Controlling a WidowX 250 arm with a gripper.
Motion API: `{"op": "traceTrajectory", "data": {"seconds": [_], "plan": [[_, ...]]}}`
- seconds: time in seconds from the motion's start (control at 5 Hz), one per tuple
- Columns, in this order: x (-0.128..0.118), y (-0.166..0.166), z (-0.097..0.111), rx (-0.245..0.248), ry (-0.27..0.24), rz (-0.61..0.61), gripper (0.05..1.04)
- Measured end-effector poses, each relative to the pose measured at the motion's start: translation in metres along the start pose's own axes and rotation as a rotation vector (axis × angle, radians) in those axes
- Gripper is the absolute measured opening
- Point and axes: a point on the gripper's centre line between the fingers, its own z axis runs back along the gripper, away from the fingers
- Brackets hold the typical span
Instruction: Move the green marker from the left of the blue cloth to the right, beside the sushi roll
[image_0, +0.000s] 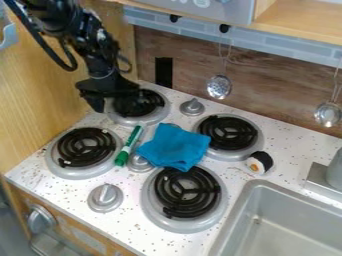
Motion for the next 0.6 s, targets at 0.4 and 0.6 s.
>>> {"op": "traceTrajectory", "data": {"seconds": [0.4,0.6], "plan": [[-0.012,0.0,-0.029,0.013,0.022,0.006,0.989],[-0.01,0.0,-0.035,0.017,0.013,0.01,0.989]]}}
